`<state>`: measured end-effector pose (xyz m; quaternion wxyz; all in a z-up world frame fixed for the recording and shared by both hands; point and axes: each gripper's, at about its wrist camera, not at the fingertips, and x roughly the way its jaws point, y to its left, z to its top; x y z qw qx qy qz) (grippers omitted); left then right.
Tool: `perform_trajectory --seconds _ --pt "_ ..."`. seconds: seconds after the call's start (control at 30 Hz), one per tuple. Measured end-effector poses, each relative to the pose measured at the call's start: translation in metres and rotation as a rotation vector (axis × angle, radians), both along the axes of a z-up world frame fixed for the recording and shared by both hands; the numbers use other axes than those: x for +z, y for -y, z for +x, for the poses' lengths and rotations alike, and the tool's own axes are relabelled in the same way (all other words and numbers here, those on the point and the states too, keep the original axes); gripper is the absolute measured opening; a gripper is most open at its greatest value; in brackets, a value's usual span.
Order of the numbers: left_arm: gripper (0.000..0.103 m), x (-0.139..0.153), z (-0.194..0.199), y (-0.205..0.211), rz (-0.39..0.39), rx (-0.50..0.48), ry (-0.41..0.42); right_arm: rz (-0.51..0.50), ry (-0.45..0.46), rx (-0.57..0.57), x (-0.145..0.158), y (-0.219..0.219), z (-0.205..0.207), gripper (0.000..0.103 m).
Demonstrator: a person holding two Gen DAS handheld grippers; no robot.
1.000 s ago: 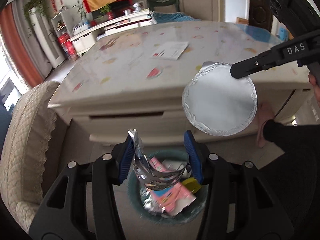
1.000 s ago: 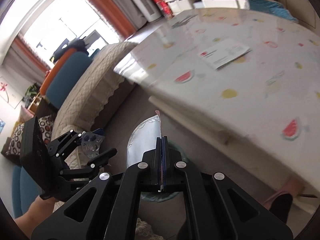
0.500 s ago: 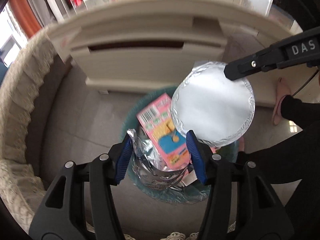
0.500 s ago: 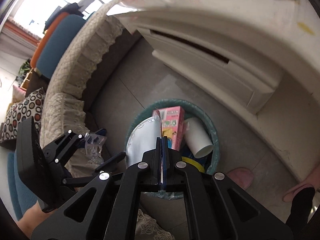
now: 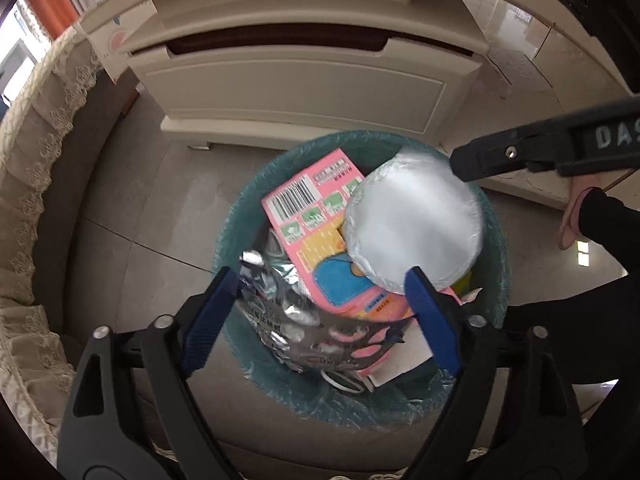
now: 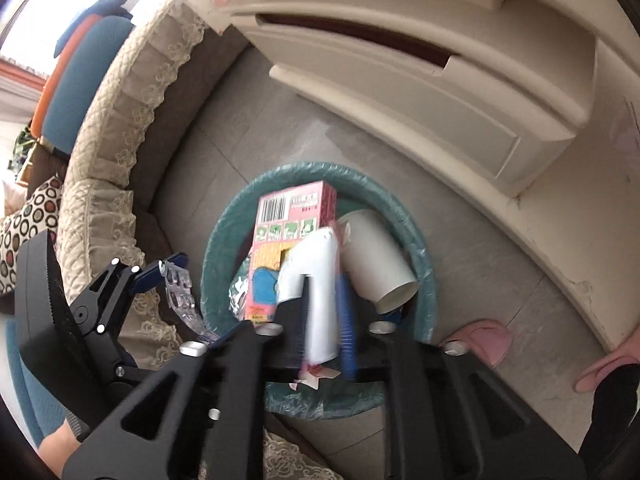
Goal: Collect trash
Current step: 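Open both grippers to drop the foil pack and plate into the bin, then move both grippers back to the KIDS BICYCLE manual on the table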
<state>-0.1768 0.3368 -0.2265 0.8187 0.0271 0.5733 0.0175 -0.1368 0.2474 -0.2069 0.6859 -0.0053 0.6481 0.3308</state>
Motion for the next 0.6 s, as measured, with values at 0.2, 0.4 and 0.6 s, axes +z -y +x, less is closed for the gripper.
perform_trajectory --seconds 0.2,0.4,0.6 --pt "0.089 0.013 0.002 -0.001 -0.052 0.006 0.023 0.027 0.071 -0.002 0.032 0.014 0.003 0.046" --pt "0.096 0.026 0.003 0.007 -0.077 -0.028 0.018 0.047 0.125 0.001 0.062 0.032 0.001 0.046" --pt "0.096 0.044 0.002 0.013 -0.07 -0.033 0.059 0.09 0.14 -0.018 0.078 0.043 -0.001 0.046"
